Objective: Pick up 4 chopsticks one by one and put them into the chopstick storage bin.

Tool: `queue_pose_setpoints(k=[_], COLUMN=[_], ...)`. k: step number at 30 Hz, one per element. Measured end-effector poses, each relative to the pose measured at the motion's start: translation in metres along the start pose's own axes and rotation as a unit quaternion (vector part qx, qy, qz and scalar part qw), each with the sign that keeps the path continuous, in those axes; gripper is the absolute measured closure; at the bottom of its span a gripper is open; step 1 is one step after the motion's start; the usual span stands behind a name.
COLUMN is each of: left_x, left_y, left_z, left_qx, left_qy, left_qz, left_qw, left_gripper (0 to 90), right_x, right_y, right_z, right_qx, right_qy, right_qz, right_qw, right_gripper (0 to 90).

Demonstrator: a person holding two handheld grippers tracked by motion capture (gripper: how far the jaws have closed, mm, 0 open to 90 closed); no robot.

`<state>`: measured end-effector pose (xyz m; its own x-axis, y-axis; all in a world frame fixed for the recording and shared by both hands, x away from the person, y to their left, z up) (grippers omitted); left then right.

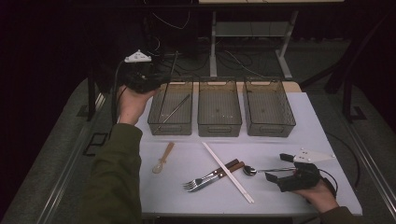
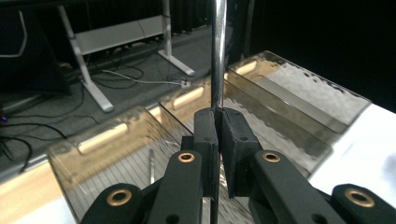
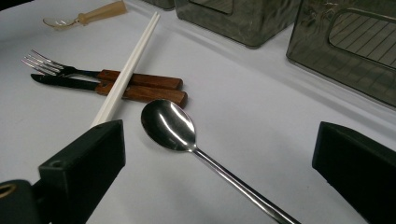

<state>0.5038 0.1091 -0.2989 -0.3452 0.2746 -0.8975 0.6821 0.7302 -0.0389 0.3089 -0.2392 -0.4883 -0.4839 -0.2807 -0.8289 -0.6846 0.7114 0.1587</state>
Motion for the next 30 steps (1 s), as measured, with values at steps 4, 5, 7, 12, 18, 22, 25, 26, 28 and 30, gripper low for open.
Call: queue_pose_setpoints(k=[4, 5, 7, 12, 18, 22, 25, 26, 28, 30], left_x=[-0.005, -0.004, 0.001, 0.017, 0.052, 0.071, 0.082, 0.084, 0.089, 0.092], left_y=[0.018, 0.021, 0.028, 0.036, 0.039, 0.042, 0.043, 0.043, 0.043, 0.043], left_z=[0.014, 0.018, 0.027, 0.045, 0.069, 0.075, 0.078, 0.079, 0.08, 0.082], left_qx=[-0.018, -0.021, -0.026, -0.029, -0.031, -0.031, -0.033, -0.032, -0.03, -0.032], left_qy=[-0.003, -0.002, 0.008, 0.033, 0.084, 0.109, 0.128, 0.132, 0.138, 0.147], left_qz=[0.011, 0.011, 0.01, 0.004, -0.002, -0.009, -0.008, -0.007, -0.005, 0.001], left_qw=[0.9998, 0.9997, 0.9996, 0.999, 0.996, 0.9936, 0.9913, 0.9907, 0.9899, 0.9887], left_gripper=[84.9, 84.8, 84.8, 84.8, 84.8, 84.8, 84.8, 84.8, 84.8, 84.8], right_x=[0.0, 0.0, 0.0, 0.0, 0.0, 0.0, 0.0, 0.0, 0.0, 0.001], right_y=[0.0, 0.0, 0.0, 0.0, 0.0, 0.0, -0.001, -0.001, -0.001, 0.0], right_z=[0.0, 0.0, 0.0, -0.001, -0.001, -0.002, -0.001, -0.001, -0.001, -0.001], right_qx=[-0.001, -0.001, 0.0, -0.002, -0.001, -0.002, -0.001, -0.001, -0.002, -0.003], right_qy=[-0.002, -0.002, -0.001, -0.002, -0.003, -0.003, -0.003, -0.003, -0.003, -0.002], right_qz=[0.001, 0.001, 0.001, 0.001, 0.001, 0.001, 0.001, 0.001, 0.0, 0.001], right_qw=[1.0, 1.0, 1.0, 1.0, 1.0, 1.0, 1.0, 1.0, 1.0, 1.0], right_gripper=[2.7, 2.8, 2.8, 2.7, 2.8, 2.8, 2.8, 2.8, 2.8, 2.8])
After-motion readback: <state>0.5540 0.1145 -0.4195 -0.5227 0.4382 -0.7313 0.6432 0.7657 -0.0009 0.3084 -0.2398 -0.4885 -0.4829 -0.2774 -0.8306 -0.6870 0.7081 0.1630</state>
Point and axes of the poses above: each handheld gripper's, and its own axes: z roughly forward along the jaws, x roughly out of its underside, y roughly to its left, the point moved 10 cm from there along z, roughly forward along the jaws, and after that the axes turned 1 degree about z, right-handed, at the moved point
